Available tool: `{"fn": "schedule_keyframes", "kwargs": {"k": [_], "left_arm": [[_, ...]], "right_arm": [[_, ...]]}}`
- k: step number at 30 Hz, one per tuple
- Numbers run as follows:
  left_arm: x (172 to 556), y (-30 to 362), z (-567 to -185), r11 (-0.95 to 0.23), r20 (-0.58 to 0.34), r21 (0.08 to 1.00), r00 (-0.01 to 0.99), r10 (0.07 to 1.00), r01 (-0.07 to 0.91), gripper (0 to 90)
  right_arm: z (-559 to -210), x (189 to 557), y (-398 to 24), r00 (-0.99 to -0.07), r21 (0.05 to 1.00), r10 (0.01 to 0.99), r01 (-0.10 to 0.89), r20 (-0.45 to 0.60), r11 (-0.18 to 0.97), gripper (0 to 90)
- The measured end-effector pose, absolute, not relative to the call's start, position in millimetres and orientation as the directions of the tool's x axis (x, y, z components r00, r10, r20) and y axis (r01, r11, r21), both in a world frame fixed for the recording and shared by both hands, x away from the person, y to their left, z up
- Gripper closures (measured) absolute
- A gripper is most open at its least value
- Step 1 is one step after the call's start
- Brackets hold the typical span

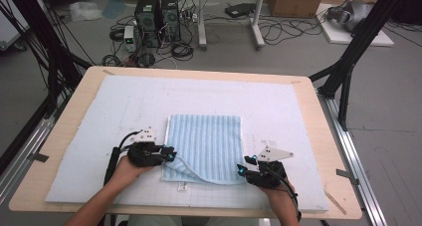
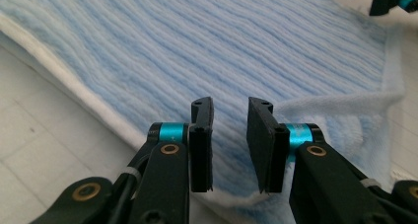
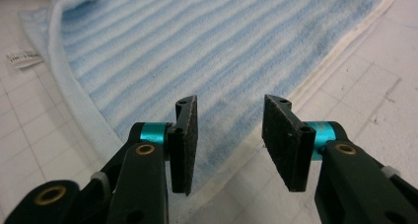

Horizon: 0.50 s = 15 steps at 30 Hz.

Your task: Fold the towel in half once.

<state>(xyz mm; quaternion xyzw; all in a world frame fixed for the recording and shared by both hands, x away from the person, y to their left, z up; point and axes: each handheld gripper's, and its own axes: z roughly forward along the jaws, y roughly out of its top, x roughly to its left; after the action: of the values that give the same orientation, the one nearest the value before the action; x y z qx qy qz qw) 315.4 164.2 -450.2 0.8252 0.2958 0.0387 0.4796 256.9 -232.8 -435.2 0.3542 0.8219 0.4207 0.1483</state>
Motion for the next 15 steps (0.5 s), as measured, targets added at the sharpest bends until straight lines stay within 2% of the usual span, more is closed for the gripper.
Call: {"fn": "schedule_keyframes", "kwargs": {"k": [7,12,15], "left_arm": [[303.5,182.9,-447.9,-0.376,-0.242,0.803,0.831,0.501,0.461,71.4],[296.2,195.0,-445.3,-0.348,-0.279,0.824,0.855,0.436,0.447,70.9],[295.9,199.8,-445.1,-0.344,-0.259,0.825,0.842,0.474,0.448,69.2]], "right_arm": [[-434.8,263.7,-231.4,-0.693,0.806,0.715,0.473,0.091,0.355,51.2],[-433.5,268.1,-229.2,-0.672,0.81,0.731,0.491,0.118,0.32,46.9],[-434.6,271.7,-229.0,-0.653,0.808,0.746,0.506,0.13,0.302,43.5]]}}
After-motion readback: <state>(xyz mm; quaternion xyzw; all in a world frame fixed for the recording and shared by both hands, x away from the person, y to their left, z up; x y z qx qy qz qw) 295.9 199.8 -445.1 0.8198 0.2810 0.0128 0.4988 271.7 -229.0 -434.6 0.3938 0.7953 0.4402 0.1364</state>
